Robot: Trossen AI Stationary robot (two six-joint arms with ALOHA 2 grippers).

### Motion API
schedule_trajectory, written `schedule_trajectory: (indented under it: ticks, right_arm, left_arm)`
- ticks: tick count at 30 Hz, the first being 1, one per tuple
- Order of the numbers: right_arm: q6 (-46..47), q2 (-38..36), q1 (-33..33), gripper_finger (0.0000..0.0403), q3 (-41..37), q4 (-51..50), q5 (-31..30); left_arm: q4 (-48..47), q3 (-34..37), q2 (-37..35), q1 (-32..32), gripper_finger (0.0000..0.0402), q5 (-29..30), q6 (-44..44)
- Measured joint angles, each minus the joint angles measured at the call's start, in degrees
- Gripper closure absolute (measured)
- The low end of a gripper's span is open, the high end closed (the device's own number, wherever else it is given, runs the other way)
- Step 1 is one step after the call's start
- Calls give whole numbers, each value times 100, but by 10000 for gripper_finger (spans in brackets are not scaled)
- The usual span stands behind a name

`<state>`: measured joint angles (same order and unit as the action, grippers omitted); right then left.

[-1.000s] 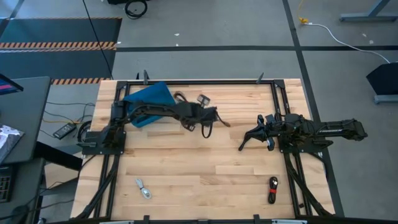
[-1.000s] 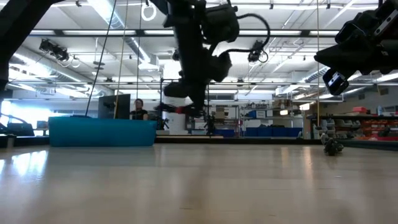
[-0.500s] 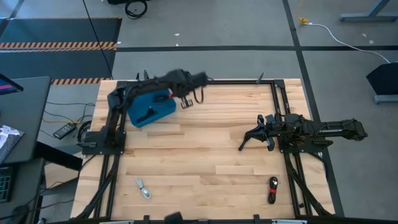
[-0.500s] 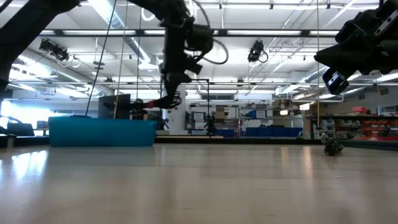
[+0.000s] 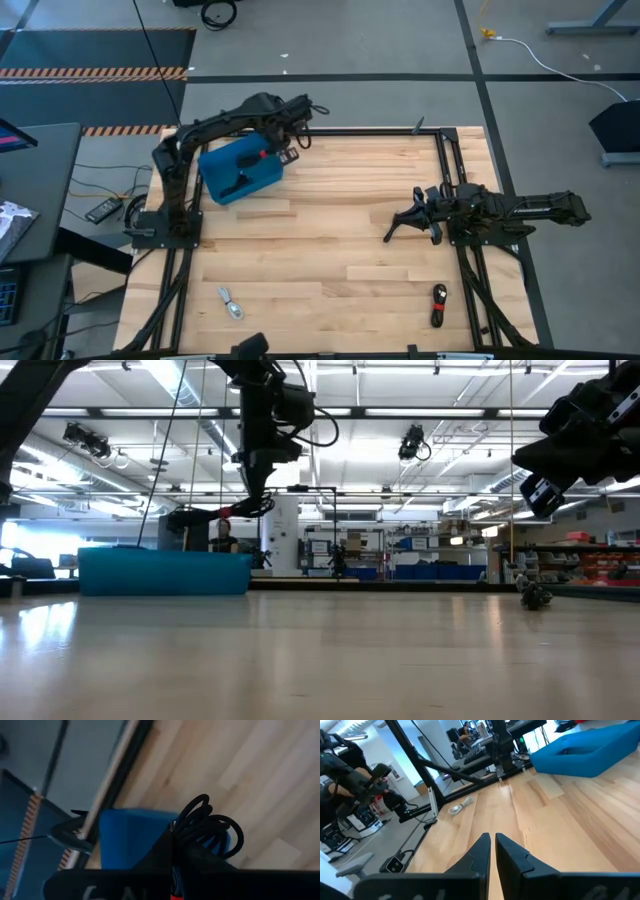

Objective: Pick and place USB-C Cables
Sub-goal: Put the black charger cable into the blue bin

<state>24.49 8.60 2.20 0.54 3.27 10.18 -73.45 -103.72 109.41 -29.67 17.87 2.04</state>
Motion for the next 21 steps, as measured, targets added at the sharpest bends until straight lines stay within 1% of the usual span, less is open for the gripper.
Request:
schedule_trajectory:
  ticks: [3,6,10,12,14,16,21]
  right_arm:
    - [79,2,1,369,0,-53,1]
    - [86,0,0,369,0,-51,0]
    - [86,0,0,369,0,-18,-9]
    - [84,0,0,369,0,37,-77]
    - [32,0,2,369,0,135,-177]
    - [-9,0,0,369,0,180,-262]
    - [-67,0,2,369,0,195,-304]
  left_arm:
    - [194,595,-345,-55,391,-37,12]
    - [691,1417,-866,-184,391,-72,13]
    - [1377,2445,-1491,-417,391,-360,44]
    - [1649,2848,-1686,-524,391,-514,59]
    - [1831,3176,-1759,-622,391,-599,160]
    - [1898,3414,-1764,-685,391,-531,225]
    - [2283,3706,-1764,-785,390,-508,415]
